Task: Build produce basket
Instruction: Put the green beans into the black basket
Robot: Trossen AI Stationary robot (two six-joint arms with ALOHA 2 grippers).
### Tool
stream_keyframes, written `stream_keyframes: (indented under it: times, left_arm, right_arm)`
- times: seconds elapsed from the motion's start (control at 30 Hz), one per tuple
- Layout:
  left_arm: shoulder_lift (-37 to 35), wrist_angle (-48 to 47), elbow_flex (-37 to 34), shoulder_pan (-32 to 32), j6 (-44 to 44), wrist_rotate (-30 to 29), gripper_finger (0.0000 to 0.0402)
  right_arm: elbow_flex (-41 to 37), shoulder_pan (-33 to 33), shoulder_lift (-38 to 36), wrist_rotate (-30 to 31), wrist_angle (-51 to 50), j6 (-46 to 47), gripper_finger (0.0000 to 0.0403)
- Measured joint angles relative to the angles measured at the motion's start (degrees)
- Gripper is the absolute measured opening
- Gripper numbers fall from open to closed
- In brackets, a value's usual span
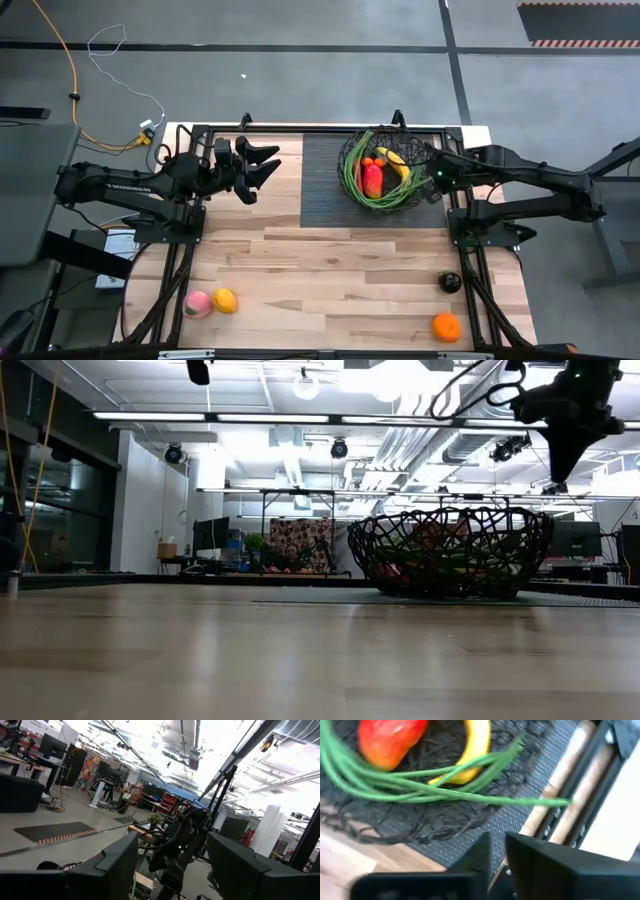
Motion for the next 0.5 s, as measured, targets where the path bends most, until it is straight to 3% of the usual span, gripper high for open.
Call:
stream_keyframes:
  times: [0.2,0.5]
  left_arm:
    - [0.00,0.00,0.00,0.54,0.00,0.02,0.0225]
    - [0.00,0.33,0.00,2.03,-1.66,0.17,0.0225]
  right_arm:
    - [0.00,0.12,-0.10,1.17,-3.57,10.57,0.0013]
    - [-3.19,0.60,-0.91,3.33,-5.08,17.18,0.0001]
